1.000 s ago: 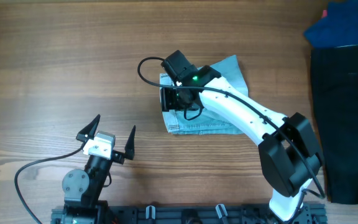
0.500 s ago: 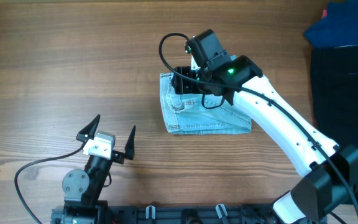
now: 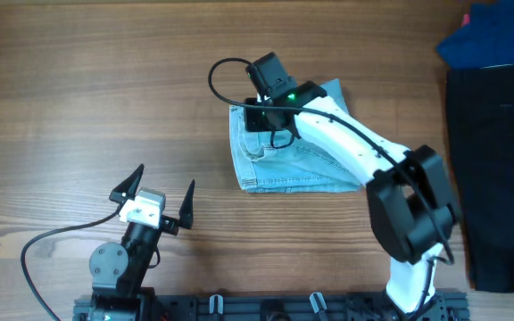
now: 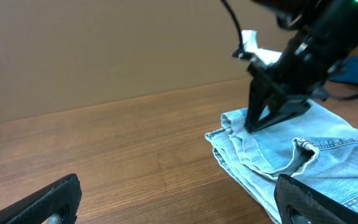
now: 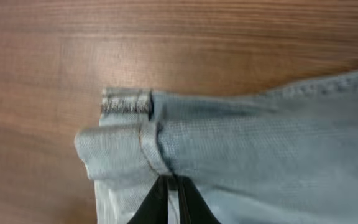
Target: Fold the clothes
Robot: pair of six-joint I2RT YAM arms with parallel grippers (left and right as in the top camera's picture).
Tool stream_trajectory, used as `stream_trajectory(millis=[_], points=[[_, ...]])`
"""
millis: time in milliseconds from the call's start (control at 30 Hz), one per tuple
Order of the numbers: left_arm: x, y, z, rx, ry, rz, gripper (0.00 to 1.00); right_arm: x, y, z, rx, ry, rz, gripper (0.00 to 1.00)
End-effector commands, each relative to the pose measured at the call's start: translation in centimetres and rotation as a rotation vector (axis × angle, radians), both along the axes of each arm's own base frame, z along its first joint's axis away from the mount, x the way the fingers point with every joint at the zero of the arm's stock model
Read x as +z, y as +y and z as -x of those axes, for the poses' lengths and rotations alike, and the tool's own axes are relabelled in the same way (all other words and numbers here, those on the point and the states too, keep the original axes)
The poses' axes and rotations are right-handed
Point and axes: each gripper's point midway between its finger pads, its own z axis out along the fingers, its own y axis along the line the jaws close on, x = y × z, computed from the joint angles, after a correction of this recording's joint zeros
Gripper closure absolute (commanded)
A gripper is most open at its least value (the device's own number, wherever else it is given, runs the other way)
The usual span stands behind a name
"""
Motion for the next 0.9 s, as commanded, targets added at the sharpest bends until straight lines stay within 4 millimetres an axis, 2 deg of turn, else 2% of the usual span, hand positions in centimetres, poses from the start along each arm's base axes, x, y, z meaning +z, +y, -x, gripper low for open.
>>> stream_trajectory(millis=[0,100,200,267,300,367,433,533,600,667,733,867], points=[[-0.1,0.0,0.0,-0.004,-0.004,-0.011,0.00,-1.8,1.8,-0.8,0.012,0.001,-0.067,0.93],[-0.1,0.0,0.0,-0.004,-0.004,-0.011,0.00,-0.5,2.6,-1.5,0.062,-0.047,-0.089,0.93],[-0.1,0.0,0.0,-0.004,-0.004,-0.011,0.00,5.0,2.4,-1.0,0.112,-0.102,-0.099,0.80],[-0.1,0.0,0.0,-0.004,-0.004,-0.011,0.00,10.6,0.4,-0.3,0.086,-0.169,-0.097,0.49],[-0.1,0.0,0.0,-0.004,-0.004,-0.011,0.00,13.2,-1.2,0.8,0.065,-0.188,-0.086,0.43],[-0.1,0.0,0.0,-0.004,-0.004,-0.011,0.00,15.2,-3.5,2.7,0.042,-0.168,-0.066,0.39],[-0.1,0.0,0.0,-0.004,-0.004,-0.011,0.00,14.2,-4.9,4.7,0.038,-0.087,-0.021,0.41],[-0.1,0.0,0.0,-0.004,-0.004,-0.011,0.00,10.8,-4.9,5.1,0.017,-0.015,-0.004,0.42],[-0.1,0.0,0.0,-0.004,-0.004,-0.011,0.00,8.1,-3.7,4.9,0.048,0.027,-0.031,0.43],[-0.1,0.0,0.0,-0.004,-0.004,-0.011,0.00,2.9,-1.8,4.4,0.098,0.118,-0.051,0.36],[-0.1,0.0,0.0,-0.004,-0.004,-0.011,0.00,0.3,-1.7,4.8,0.111,0.180,-0.035,0.36],[-0.1,0.0,0.0,-0.004,-0.004,-0.011,0.00,-1.1,0.0,7.2,0.203,0.292,-0.102,0.37]])
